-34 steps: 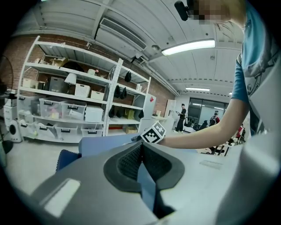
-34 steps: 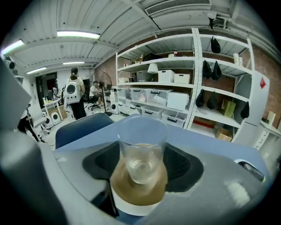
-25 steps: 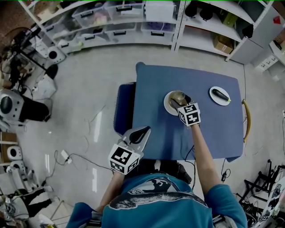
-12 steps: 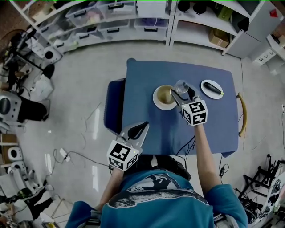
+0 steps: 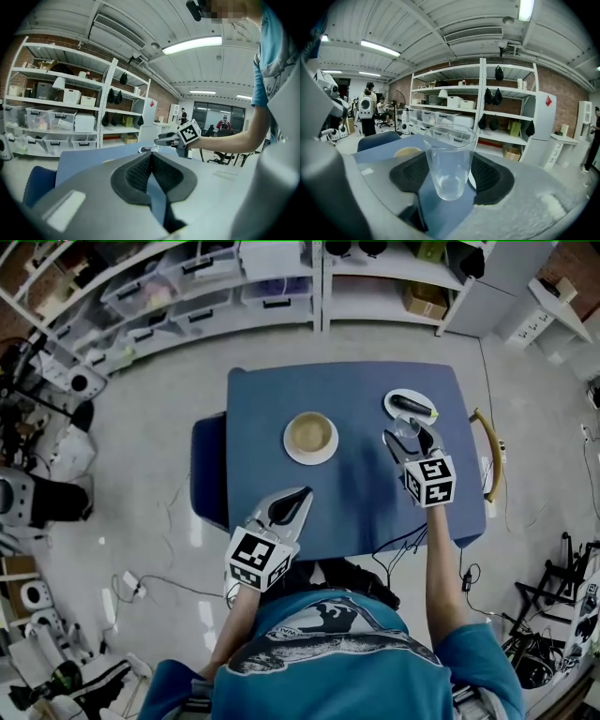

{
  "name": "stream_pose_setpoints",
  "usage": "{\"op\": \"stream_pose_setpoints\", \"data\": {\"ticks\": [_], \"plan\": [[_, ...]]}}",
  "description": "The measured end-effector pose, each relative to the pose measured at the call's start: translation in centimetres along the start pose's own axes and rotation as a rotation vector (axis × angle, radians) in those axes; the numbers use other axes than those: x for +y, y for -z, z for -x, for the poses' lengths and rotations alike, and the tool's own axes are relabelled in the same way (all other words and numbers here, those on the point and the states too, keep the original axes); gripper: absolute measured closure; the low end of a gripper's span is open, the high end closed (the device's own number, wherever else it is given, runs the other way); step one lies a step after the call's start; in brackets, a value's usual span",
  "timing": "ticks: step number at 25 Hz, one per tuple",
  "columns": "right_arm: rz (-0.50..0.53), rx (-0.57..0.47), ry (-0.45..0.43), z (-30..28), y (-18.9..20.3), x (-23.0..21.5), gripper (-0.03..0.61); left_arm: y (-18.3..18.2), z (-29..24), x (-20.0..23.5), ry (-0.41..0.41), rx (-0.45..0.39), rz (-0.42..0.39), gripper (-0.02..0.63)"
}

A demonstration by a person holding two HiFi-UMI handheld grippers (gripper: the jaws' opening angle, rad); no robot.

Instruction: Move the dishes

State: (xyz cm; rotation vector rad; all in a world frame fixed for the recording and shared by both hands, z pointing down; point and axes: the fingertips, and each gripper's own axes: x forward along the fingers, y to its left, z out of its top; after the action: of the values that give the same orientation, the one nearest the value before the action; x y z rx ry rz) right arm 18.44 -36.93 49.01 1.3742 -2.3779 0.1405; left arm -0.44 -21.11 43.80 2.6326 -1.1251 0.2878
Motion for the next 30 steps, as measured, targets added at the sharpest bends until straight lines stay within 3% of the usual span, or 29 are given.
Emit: {"op": "stream_pose_setpoints", "data": {"ticks": [8,14,19,27,30], "plan": [[-0.08,0.087,0.115,3.2,7.4,-5.9,0.302,0.6,-2.0,-1.9,0.018,0.035,-0.04,0.6],[-0.148,0.147,0.159,4.2,11.7,-7.7,0.302,1.2,-1.8,-2.8,0.012,0.056,-0.033,0.6],[-0.177,0.183,0.166,4.5,13.8,-7.6,0.302,1.4,-1.3,-2.5,-0.003,0.07,-0.024,0.6],[-0.229,0.13,0.187,4.4,14.4,-7.7,0.298,2.1,-0.9,-1.8,-0.017,0.082,-0.02,0.6],[-0.268,0.151,0.221,5.0,14.9,-8.2,0.251,2.3,-0.9,-1.6,-0.025,0.082,-0.015,0.6]]}}
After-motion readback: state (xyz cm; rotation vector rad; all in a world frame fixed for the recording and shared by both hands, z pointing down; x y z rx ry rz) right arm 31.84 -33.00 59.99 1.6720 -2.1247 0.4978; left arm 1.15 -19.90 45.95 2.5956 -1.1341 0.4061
